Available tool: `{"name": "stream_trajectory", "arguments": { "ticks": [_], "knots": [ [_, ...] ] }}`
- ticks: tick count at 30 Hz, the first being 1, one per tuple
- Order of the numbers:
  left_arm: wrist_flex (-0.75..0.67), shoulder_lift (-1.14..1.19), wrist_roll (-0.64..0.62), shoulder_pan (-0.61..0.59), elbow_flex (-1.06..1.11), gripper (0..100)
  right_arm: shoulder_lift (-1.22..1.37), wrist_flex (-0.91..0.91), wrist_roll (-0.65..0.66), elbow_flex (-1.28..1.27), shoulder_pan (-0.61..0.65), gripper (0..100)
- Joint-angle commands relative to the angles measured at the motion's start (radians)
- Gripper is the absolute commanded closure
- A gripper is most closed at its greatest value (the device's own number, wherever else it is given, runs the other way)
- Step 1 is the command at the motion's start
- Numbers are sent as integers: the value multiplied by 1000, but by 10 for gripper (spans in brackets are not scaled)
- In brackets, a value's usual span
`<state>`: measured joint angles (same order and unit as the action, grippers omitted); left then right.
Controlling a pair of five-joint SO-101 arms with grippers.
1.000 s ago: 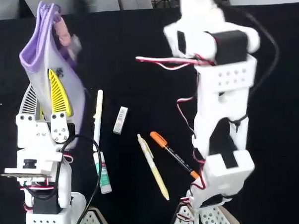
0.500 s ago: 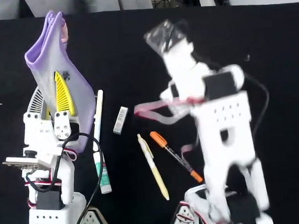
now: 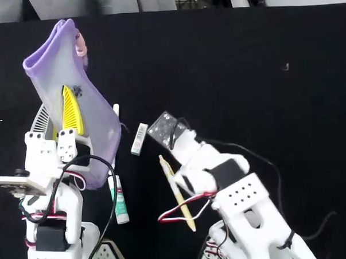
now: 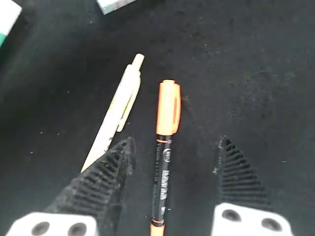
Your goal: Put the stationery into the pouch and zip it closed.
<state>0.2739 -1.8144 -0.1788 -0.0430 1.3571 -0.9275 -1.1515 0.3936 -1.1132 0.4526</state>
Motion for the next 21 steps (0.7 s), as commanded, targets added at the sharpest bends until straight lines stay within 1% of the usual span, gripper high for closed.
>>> {"name": "stream_trajectory", "arguments": {
  "ticks": [1, 8, 13, 15, 18, 21],
  "knots": [
    [15, -14, -54, 7, -71, 972, -27, 60, 6, -39, 20, 740],
    [20, -14, -54, 13, -67, 971, -27, 193, 8, -173, 25, 741],
    [21, -12, -44, 134, -62, 971, -25, 250, 6, -225, 25, 741],
    [21, -12, -14, 177, -62, 971, -15, 279, 6, -245, 21, 741],
    [25, -12, 69, 228, -62, 971, 44, 351, 6, -265, 18, 741],
    [91, -12, 118, 257, -73, 971, 122, 382, 6, -222, 9, 742]
  ]
}}
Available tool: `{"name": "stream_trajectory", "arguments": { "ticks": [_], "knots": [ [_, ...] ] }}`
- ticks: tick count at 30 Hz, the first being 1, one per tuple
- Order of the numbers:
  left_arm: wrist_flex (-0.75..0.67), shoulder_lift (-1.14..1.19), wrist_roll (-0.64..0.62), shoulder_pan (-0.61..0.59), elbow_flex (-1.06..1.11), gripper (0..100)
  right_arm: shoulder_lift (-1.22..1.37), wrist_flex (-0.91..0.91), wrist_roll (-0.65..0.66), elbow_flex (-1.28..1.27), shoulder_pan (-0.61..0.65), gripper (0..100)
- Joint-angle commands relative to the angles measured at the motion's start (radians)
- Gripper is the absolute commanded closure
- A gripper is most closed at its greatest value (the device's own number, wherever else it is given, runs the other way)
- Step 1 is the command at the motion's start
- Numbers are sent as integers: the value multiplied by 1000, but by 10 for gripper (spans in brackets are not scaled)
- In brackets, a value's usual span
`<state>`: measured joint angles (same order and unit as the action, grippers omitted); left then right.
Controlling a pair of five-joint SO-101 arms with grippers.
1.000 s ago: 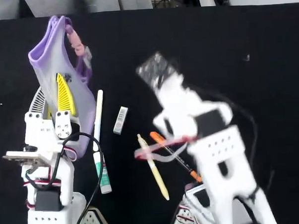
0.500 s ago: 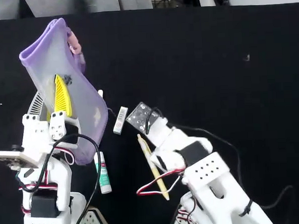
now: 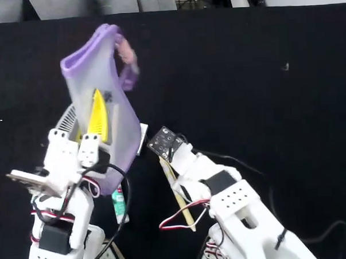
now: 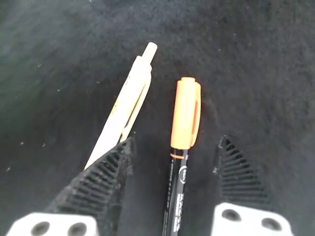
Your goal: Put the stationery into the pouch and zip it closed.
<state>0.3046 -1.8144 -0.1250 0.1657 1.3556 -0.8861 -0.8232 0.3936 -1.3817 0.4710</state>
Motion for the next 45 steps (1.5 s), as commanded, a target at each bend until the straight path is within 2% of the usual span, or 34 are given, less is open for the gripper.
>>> {"name": "stream_trajectory", "arguments": {
  "ticks": [1, 6, 13, 22, 26, 31, 37, 40, 45],
  "knots": [
    [74, -12, 72, 56, -71, 971, 108, 72, 6, 67, -29, 747],
    [86, -12, 78, 67, -71, 971, 302, 167, 81, 147, -164, 838],
    [84, -12, 78, 65, -71, 971, 567, 57, 83, 343, -140, 840],
    [89, -14, 78, 68, -71, 971, 608, 49, 81, 394, -147, 984],
    [89, -14, 98, 68, -59, 971, 518, 17, 81, 432, -180, 988],
    [86, -14, 137, 74, -13, 971, 219, -41, 72, 570, -282, 988],
    [83, -14, 138, 76, -12, 971, -111, -40, -104, 819, -319, 988],
    [83, -14, 140, 87, -7, 971, -157, -40, -181, 947, -319, 988],
    [87, -12, 141, 170, -5, 971, -142, 17, -295, 1076, -316, 988]
  ]
}}
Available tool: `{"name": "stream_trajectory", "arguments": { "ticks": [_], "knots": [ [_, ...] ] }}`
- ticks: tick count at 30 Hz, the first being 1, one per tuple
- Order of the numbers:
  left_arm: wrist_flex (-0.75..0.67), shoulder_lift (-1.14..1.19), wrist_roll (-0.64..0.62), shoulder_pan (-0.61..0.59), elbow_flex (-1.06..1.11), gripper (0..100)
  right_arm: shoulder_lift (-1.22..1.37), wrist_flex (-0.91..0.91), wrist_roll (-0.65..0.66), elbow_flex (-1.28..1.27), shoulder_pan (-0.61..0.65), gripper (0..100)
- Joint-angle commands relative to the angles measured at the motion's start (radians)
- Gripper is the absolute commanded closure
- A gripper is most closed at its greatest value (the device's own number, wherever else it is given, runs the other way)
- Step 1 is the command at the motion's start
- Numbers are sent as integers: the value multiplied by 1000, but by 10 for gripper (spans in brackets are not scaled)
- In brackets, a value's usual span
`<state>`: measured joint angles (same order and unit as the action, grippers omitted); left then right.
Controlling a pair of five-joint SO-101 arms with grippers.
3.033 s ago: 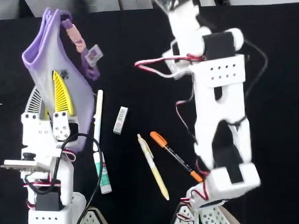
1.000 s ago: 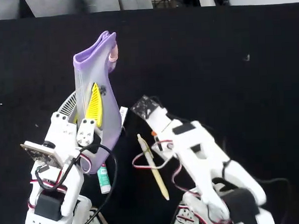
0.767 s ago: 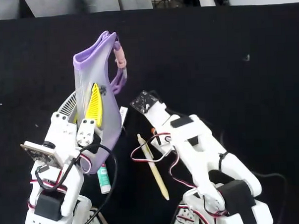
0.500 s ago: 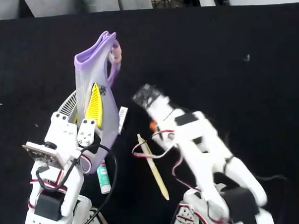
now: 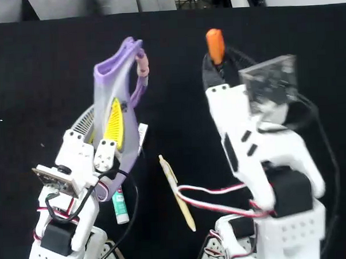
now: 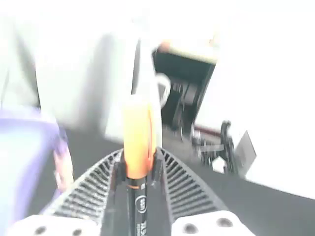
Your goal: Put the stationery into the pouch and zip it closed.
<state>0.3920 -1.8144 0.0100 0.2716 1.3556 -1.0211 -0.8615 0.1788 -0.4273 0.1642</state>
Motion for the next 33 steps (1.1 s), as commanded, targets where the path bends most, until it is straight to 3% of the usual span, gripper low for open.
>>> {"name": "stream_trajectory", "arguments": {
  "ticks": [1, 12, 17, 24, 30, 33],
  "knots": [
    [2, -11, 6, 79, -2, 971, -2, 81, -91, 134, -12, 988],
    [-61, -12, 6, 119, 93, 971, -4, 241, -173, 170, -6, 988],
    [-120, -11, 9, 202, 97, 971, -4, 302, -381, 107, -6, 988],
    [-120, -12, 230, 320, 127, 972, -125, 609, -605, -165, 17, 988],
    [-120, -12, 244, 280, 124, 972, -275, 631, -496, -263, 241, 988],
    [-130, -12, 244, 223, 119, 972, -275, 598, -454, -257, 290, 988]
  ]
}}
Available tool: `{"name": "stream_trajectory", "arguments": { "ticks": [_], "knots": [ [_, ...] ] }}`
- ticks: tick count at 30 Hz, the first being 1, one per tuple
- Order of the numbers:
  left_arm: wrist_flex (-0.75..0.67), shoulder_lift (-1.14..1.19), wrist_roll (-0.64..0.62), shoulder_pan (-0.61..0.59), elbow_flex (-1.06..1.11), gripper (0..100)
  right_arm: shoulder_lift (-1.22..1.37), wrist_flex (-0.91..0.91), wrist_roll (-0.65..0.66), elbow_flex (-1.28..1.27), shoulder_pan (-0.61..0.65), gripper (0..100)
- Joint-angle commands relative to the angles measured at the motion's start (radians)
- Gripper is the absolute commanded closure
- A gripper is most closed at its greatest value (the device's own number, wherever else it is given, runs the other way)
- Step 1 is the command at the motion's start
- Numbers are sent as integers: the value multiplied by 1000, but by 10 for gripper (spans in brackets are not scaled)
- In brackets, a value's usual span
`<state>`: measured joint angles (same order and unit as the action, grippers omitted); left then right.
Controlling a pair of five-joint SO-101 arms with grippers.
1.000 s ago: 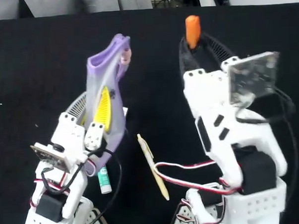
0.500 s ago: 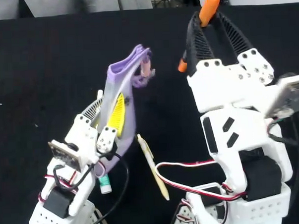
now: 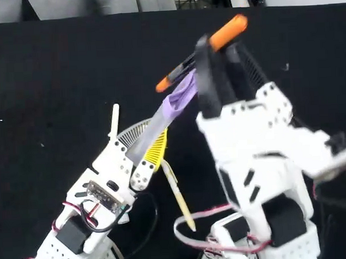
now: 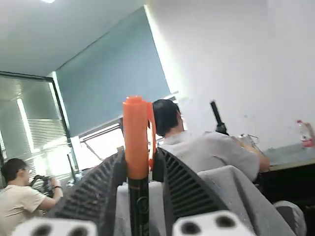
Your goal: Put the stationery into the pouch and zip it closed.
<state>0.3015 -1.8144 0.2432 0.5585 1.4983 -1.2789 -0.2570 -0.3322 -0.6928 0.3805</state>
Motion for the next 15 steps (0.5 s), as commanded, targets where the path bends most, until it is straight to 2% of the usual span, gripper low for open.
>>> {"name": "stream_trajectory", "arguments": {
  "ticks": [1, 4, 10, 15],
  "knots": [
    [-63, -12, 11, -81, -19, 972, -18, -11, 52, 8, 74, 988],
    [-123, -12, 9, -120, -12, 972, 1, -17, 54, 22, 55, 988],
    [-127, -12, 9, -122, -13, 972, 31, -80, 52, 102, -52, 988],
    [-127, -12, 9, -120, -13, 972, 35, -94, 52, 113, -58, 988]
  ]
}}
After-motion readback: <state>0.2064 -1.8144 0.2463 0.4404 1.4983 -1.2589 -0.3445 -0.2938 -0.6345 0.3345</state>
